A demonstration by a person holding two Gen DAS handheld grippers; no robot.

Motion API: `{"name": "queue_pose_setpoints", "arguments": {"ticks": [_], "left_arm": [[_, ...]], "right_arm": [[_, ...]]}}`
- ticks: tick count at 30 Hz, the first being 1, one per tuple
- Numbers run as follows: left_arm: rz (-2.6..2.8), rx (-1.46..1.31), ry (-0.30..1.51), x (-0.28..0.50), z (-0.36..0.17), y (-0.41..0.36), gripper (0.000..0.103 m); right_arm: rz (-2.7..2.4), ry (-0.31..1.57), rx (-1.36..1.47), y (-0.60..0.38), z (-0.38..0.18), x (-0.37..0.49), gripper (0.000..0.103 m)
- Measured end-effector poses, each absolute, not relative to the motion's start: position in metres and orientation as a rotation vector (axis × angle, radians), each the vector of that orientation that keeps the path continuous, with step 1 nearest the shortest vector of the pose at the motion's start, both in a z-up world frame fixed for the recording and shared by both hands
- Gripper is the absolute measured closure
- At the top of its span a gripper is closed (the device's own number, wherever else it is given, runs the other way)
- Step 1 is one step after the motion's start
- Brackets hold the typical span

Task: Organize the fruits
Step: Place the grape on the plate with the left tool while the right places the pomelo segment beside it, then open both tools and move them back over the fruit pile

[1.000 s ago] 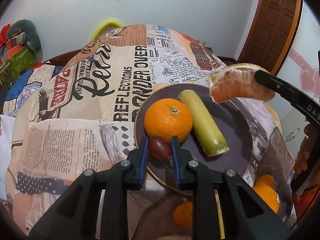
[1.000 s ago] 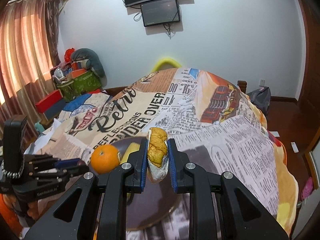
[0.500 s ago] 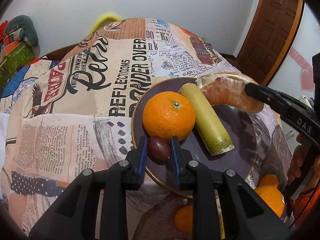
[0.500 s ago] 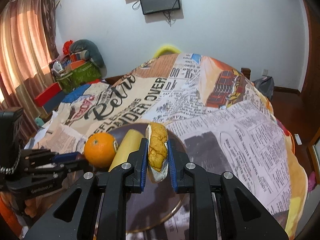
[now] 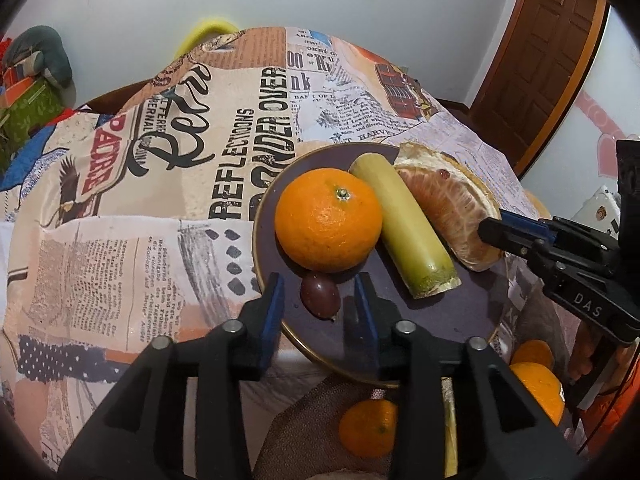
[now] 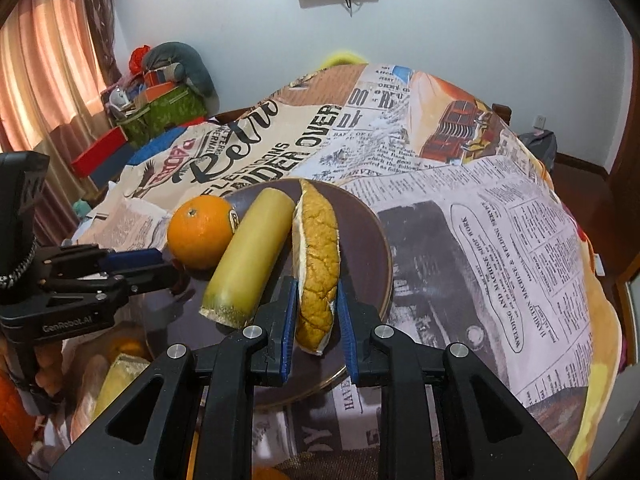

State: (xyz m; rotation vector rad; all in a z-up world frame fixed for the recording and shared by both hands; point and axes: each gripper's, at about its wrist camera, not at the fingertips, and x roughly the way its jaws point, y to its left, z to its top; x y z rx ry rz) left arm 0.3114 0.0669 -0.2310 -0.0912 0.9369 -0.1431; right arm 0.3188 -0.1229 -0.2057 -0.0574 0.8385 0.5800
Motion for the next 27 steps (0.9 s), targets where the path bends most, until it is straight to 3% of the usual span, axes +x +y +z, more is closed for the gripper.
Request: {"name": "queue_pose_setpoints", "arguments": {"ticks": [4,8,22,27], "left_arm": [[-0.13,-0.088,0.936,0.309,-0.229,0.068,0.062],[-0.117,-0.107,0.927,0.305,-0.223,0.071,0.062],[-0.095,-0.111,0.851,0.255,-0.177,0.075,0.062],[-0.084,-0.105,0.829,0.229,-0.164,0.074,0.056]], "right_arm": [[0.578,0.844,-0.06,-0.123,-0.205,0.318,0.083],[0.562,0.835,-0.066,-0.124,-0.201,0.313,0.074],[0.57,0.738,-0.061,-0.134,-0.154,0.266,0.066],[0.571,0.7,-0.057,-0.139,-0.137,0.242,0.066]]}}
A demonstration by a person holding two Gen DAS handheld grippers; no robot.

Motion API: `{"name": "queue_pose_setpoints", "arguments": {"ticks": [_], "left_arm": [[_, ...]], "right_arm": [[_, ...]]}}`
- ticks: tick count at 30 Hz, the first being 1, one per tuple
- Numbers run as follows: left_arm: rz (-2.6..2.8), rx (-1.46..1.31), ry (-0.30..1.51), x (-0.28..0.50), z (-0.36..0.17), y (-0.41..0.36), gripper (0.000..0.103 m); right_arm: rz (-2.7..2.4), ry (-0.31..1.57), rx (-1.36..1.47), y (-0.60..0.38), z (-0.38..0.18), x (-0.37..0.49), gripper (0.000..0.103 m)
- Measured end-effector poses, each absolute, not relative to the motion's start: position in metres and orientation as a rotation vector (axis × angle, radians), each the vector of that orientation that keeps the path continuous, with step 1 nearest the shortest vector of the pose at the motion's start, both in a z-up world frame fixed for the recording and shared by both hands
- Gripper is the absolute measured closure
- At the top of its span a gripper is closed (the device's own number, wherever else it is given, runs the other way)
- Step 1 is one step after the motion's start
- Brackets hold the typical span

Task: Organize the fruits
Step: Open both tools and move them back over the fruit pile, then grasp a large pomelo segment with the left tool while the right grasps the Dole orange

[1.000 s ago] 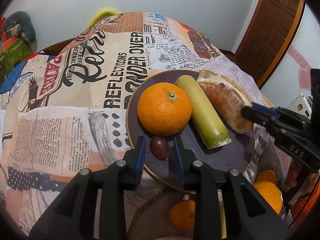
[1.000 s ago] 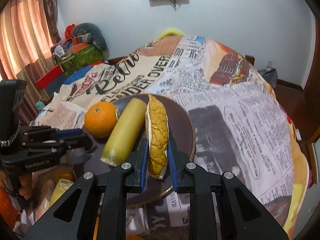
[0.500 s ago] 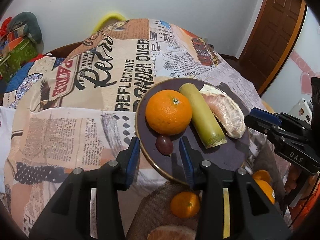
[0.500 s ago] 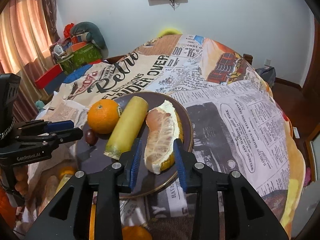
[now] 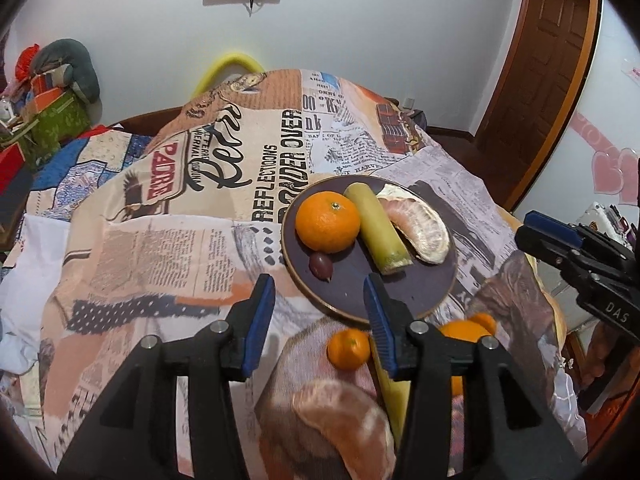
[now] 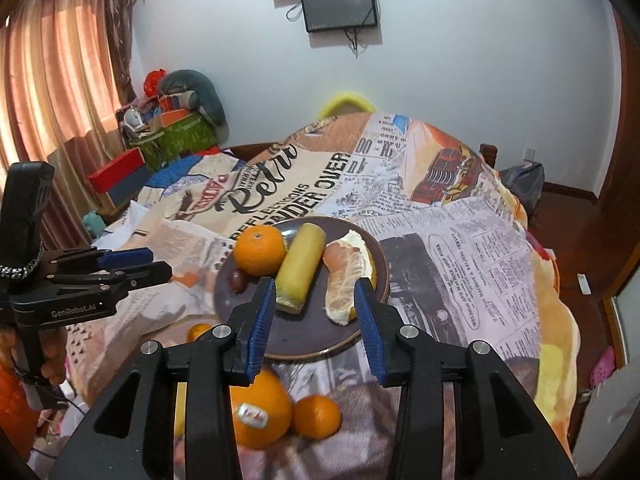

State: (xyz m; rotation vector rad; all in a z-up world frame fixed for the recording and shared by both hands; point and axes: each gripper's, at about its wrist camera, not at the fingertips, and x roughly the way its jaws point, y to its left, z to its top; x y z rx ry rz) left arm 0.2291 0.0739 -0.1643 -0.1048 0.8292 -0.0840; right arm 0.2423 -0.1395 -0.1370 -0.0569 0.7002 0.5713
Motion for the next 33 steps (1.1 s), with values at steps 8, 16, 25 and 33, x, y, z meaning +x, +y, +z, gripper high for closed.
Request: {"name": "queue_pose_setpoints", "arguments": {"ticks": [8,16,25,33], "left_arm": [[-0.08,-0.096,0.853,0.199,-0.169,0.066,0.055],[-0.082,-0.097,0.908,0.176,-0.192,0.055,0.051],[-0.09,-0.115,0.995,0.168,-0.225,0.048,0.05],[-0.06,-0.118,0.983,0.171,-0.234,0.051,0.038]], "right_arm": [[0.566,0.663,-0.059,-0.149,-0.128,0.21,0.058],[0.568,0.687,-0.047,-0.157,-0.14,0.187,0.058],[0.568,0.756,-0.055,-0.158,-0.166,0.175,0.058],[0.581,0.816,-0.058,-0.154,-0.185,0.171,0.058]]}}
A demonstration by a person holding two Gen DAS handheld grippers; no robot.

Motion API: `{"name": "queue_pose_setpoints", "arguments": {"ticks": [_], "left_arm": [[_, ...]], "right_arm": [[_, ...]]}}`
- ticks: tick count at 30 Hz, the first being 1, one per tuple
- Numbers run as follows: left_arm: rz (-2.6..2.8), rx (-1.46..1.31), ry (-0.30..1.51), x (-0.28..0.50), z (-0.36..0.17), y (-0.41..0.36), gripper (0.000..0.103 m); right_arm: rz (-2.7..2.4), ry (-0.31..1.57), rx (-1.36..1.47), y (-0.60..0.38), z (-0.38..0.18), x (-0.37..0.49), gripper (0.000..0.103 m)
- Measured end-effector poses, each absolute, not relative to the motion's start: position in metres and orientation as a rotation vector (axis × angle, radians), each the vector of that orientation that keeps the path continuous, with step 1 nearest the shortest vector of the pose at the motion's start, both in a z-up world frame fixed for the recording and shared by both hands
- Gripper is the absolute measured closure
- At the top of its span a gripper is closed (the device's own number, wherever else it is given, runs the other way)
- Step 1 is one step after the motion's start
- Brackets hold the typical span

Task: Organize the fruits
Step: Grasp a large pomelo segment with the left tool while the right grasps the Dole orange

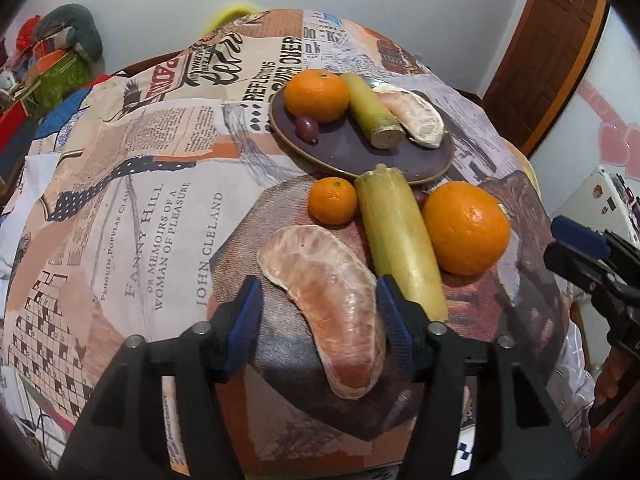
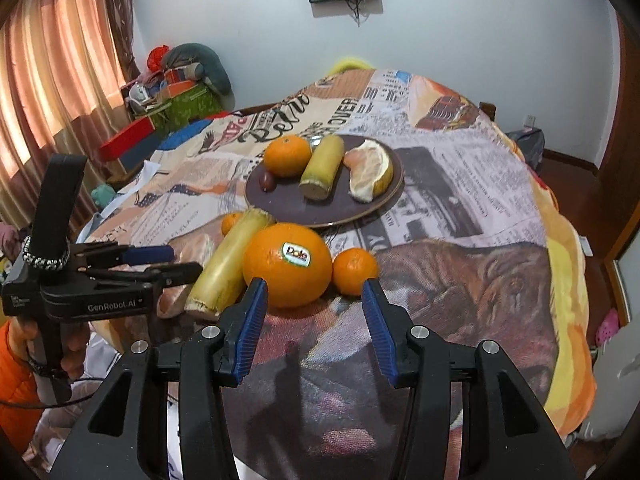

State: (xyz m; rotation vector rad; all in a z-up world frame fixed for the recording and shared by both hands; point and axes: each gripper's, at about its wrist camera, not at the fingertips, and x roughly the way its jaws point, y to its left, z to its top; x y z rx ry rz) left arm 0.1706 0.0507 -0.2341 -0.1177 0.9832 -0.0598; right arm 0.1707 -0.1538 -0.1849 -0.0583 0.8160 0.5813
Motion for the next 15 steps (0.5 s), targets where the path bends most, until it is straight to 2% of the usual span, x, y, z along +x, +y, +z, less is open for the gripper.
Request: {"name": "queue_pose_setpoints", "arguments": {"ticks": [3,11,15], "left_arm": [[-0.07,-0.117,0.977,0.17,-0.236,0.055,0.035],[-0.023,0.001,0.968,0.165,-0.23,0.06,0.036],[-0.027,-0.042,0.98,0.165,-0.23,0.072,0.037]], "right_arm": [[0.589,0.829,-0.057,-0.15,-0.188,0.171,0.058],[0.607,0.848,-0.054,-0.142,-0.195,0.173,0.054],[0.618,0.86,-0.039,-0.137,-0.198,0.179,0.054]]}}
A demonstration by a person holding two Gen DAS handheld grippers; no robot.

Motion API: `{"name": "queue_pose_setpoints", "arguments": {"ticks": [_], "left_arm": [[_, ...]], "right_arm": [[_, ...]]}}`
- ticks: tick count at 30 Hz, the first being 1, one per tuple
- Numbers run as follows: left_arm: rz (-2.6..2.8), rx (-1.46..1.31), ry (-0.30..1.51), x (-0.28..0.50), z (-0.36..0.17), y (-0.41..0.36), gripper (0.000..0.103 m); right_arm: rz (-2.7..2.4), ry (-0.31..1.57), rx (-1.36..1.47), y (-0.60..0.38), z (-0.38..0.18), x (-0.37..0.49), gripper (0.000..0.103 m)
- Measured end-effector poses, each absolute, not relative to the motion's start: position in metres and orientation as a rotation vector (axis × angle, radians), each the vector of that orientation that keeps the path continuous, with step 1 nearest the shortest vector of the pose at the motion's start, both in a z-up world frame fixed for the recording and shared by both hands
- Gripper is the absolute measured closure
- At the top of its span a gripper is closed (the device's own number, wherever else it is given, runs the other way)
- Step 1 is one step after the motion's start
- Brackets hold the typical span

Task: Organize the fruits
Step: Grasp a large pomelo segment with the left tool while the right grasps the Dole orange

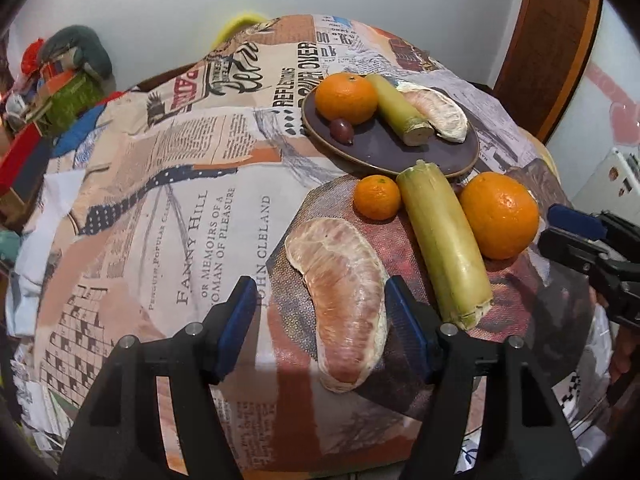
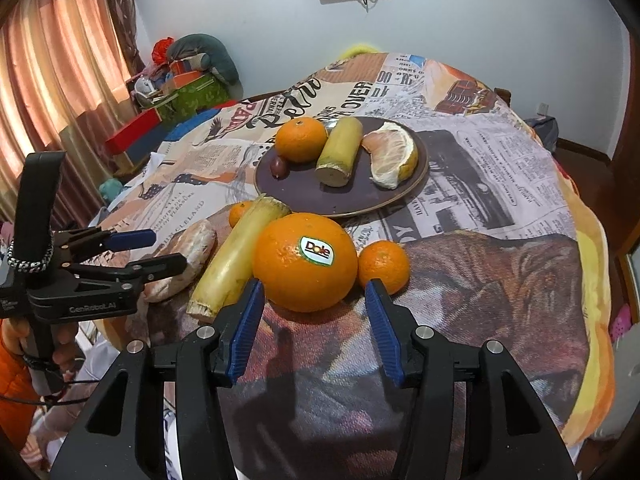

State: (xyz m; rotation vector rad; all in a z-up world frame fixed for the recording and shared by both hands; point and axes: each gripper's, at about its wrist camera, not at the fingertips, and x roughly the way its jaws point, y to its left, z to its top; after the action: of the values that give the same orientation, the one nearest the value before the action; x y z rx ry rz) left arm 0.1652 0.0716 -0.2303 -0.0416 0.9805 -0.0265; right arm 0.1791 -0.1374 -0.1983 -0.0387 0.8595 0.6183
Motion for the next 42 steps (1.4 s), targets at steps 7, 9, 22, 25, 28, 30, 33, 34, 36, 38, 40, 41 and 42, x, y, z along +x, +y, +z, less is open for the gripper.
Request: {"name": "queue_pose_setpoints", "arguments": {"ticks": [7,9,22,25,28,30,33,34,36,38,40,41,42], "left_arm": [[-0.087,-0.097,1.016,0.172,-0.24,0.065,0.054],[-0.082,-0.078,1.011,0.174,-0.242,0.061,0.054],[-0.085,-0.064,0.986,0.189,-0.248,0.058,0.056],[-0.085,-0.076,0.986,0.19,-0.247,0.06,0.057],[-0.082,-0.078,0.984,0.189,-0.245,0.06,0.058],[-0.079,-0.09,0.985,0.189,-0.243,0.062,0.058],[-0.078,-0.111,0.981,0.187,-0.239,0.064,0.058],[-0.077,-0.114,0.978,0.186,-0.238,0.065,0.058],[-0.074,-0.115,0.968,0.184,-0.233,0.065,0.058],[-0.073,-0.116,0.954,0.182,-0.228,0.066,0.058],[-0.074,-0.119,0.939,0.181,-0.221,0.066,0.058],[-0.073,-0.119,0.928,0.18,-0.217,0.066,0.058],[-0.073,-0.119,0.922,0.18,-0.215,0.065,0.058]], "right_arm": [[0.637,0.893,-0.01,-0.13,-0.205,0.189,0.054],[0.64,0.896,-0.011,-0.127,-0.207,0.19,0.05],[0.633,0.882,-0.009,-0.12,-0.213,0.199,0.037],[0.638,0.88,-0.009,-0.121,-0.212,0.2,0.039],[0.64,0.879,-0.013,-0.122,-0.212,0.199,0.039],[0.64,0.88,-0.013,-0.122,-0.211,0.198,0.04],[0.637,0.874,-0.008,-0.124,-0.209,0.197,0.04],[0.636,0.872,-0.008,-0.124,-0.208,0.196,0.04],[0.632,0.864,-0.007,-0.126,-0.205,0.195,0.041],[0.631,0.857,-0.006,-0.127,-0.202,0.193,0.041],[0.629,0.849,-0.006,-0.129,-0.199,0.192,0.042],[0.628,0.844,-0.007,-0.13,-0.197,0.192,0.042],[0.626,0.838,-0.007,-0.131,-0.196,0.192,0.043]]}}
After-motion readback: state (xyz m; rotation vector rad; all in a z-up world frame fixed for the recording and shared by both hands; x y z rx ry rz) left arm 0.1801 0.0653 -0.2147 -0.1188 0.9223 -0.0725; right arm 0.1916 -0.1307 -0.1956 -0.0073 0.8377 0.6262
